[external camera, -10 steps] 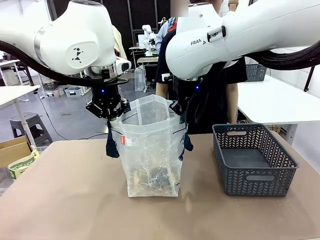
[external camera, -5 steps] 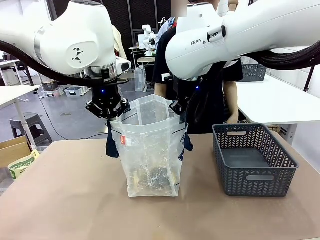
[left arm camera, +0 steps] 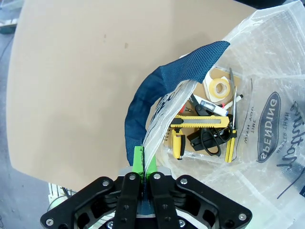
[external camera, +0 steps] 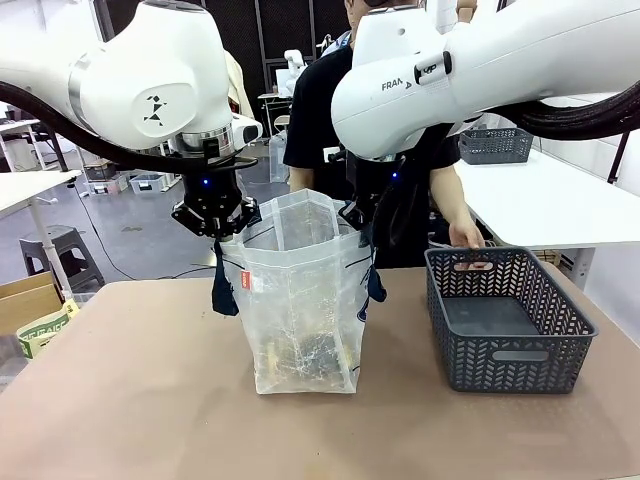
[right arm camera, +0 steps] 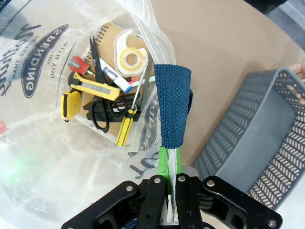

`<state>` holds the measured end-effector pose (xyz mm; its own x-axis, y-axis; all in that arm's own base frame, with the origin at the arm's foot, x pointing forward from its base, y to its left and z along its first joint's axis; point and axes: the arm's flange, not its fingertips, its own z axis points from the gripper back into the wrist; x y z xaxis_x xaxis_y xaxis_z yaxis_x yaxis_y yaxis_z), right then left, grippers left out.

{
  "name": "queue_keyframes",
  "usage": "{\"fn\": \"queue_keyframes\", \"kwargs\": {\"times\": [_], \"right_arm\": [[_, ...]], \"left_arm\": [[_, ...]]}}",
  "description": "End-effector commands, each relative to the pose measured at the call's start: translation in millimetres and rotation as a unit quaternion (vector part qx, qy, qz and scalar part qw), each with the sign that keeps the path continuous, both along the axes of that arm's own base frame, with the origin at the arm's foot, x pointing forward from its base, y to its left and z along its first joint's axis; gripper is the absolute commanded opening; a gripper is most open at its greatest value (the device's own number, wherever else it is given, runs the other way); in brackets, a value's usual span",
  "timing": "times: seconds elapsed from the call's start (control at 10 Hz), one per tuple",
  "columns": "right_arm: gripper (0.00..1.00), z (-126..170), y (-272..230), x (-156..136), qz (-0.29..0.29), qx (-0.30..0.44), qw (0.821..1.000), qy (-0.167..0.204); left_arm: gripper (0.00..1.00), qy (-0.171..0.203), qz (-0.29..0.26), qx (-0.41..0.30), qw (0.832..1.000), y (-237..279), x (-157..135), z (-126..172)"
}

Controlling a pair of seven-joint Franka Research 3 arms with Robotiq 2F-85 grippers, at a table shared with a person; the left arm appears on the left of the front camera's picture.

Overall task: Transfer purchased items from the store into the shopping bag.
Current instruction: Move the Reusable shopping bag to the right side of the table.

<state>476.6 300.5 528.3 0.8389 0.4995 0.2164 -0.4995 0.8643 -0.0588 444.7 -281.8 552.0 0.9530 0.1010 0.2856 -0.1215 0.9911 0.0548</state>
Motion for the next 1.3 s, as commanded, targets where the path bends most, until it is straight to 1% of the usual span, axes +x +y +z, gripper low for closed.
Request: {"fn": "queue_keyframes", "kwargs": {"times": [0.0, 1.2], "right_arm": [[0.0, 1.1, 0.0, 0.6, 0.0, 0.001, 1.0, -0.001], [0.0, 1.1, 0.0, 0.6, 0.0, 0.001, 1.0, -0.001]], "left_arm": [[0.0, -0.001, 0.001, -0.001, 1.0, 1.3, 0.2, 1.4], [0.0, -0.001, 0.001, -0.001, 1.0, 1.3, 0.2, 1.4]]}}
